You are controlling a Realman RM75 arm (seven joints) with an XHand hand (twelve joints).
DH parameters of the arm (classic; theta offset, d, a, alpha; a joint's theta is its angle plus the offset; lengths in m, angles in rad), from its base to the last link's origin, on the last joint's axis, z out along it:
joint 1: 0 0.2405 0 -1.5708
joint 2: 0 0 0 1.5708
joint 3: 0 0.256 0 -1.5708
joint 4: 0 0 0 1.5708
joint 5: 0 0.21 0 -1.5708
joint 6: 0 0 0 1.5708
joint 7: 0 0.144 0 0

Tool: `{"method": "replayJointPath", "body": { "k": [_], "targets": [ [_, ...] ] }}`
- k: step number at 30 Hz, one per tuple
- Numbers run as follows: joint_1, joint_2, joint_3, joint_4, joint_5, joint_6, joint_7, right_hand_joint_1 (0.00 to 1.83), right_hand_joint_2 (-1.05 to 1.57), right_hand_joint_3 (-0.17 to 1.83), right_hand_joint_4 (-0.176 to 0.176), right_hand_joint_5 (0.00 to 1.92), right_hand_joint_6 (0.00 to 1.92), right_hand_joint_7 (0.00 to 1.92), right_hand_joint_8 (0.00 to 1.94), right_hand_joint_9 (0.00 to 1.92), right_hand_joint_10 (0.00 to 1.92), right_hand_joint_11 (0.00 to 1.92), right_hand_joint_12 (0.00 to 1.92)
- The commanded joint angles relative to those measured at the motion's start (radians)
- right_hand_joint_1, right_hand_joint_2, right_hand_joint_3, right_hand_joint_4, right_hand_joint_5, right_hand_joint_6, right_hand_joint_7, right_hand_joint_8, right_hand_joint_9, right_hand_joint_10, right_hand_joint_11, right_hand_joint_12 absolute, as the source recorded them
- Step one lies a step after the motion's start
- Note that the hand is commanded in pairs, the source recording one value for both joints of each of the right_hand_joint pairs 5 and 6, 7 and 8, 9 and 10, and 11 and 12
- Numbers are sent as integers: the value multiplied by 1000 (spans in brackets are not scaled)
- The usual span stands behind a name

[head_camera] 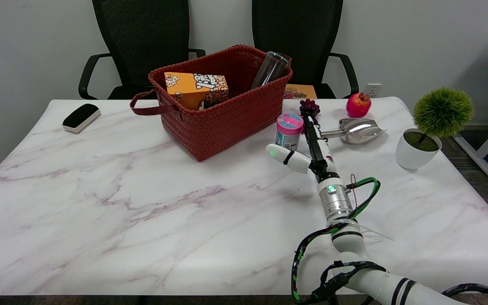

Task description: Pick up the pink gum jar.

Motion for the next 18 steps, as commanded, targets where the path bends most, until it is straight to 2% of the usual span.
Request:
{"method": "replayJointPath", "body": {
  "k": [1,18],
  "targets": [
    [26,19,22,1,3,-57,0,866,444,65,0,0,0,0,0,0,0,0,0],
    [46,26,26,-13,3,-79,0,909,383,72,0,0,0,0,0,0,0,0,0]
  ]
}}
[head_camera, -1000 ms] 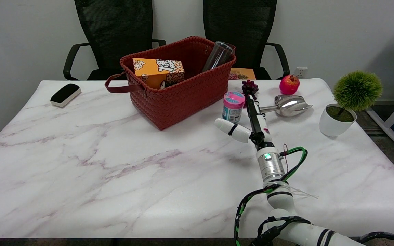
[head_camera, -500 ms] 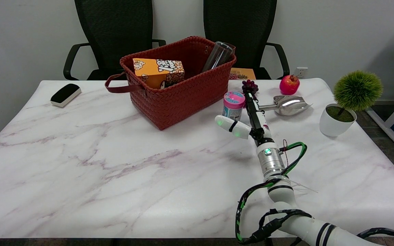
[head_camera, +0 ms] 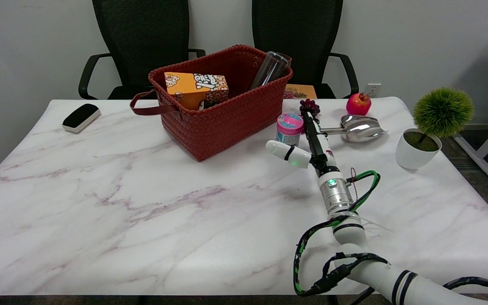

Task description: Pick up the pink gum jar.

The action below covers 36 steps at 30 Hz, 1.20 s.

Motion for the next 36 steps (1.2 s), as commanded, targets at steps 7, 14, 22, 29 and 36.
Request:
{"method": "replayJointPath", "body": {
  "k": [7,14,22,29,36],
  "targets": [
    [29,9,20,-17,1,-66,0,909,373,79,0,0,0,0,0,0,0,0,0],
    [46,9,24,-30,1,-97,0,911,359,81,0,0,0,0,0,0,0,0,0],
    [59,10,35,-46,1,-100,0,912,348,84,0,0,0,0,0,0,0,0,0],
    [50,15,53,-37,-4,-90,-4,913,329,90,0,0,0,0,0,0,0,0,0],
    [51,16,59,-46,-3,-100,0,914,313,94,0,0,0,0,0,0,0,0,0]
  ]
}}
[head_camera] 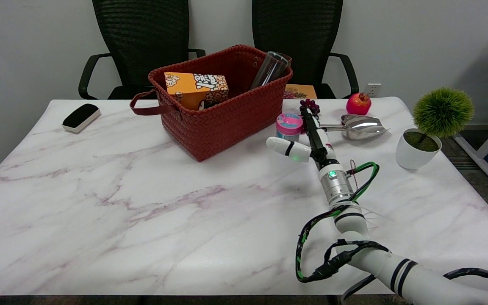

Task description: Pick up the pink gum jar.

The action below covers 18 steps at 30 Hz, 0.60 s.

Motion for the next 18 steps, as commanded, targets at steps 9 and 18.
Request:
{"method": "replayJointPath", "body": {
  "k": [9,18],
  "targets": [
    [23,6,26,-32,0,-48,1,915,287,104,0,0,0,0,0,0,0,0,0],
    [49,8,28,-66,1,-61,2,916,273,113,0,0,0,0,0,0,0,0,0]
  ]
}}
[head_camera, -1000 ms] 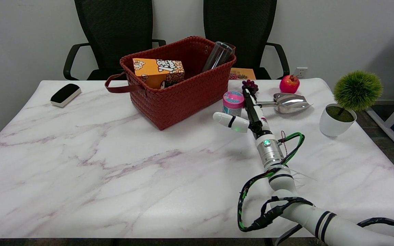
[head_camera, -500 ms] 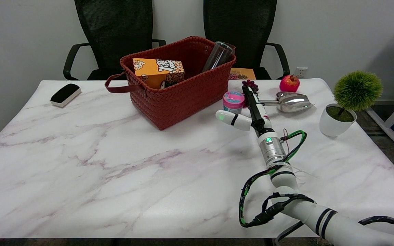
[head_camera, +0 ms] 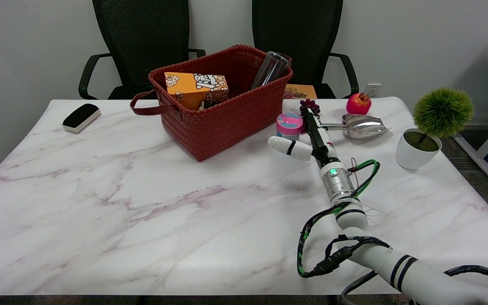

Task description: Pick up the pink gum jar.

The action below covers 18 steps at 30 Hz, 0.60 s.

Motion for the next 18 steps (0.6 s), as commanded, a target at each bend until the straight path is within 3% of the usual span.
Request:
{"method": "replayJointPath", "body": {
  "k": [1,18],
  "targets": [
    [34,4,12,-46,3,-32,2,916,270,114,0,0,0,0,0,0,0,0,0],
    [52,6,42,-96,-1,-67,2,919,185,130,0,0,0,0,0,0,0,0,0]
  ]
}}
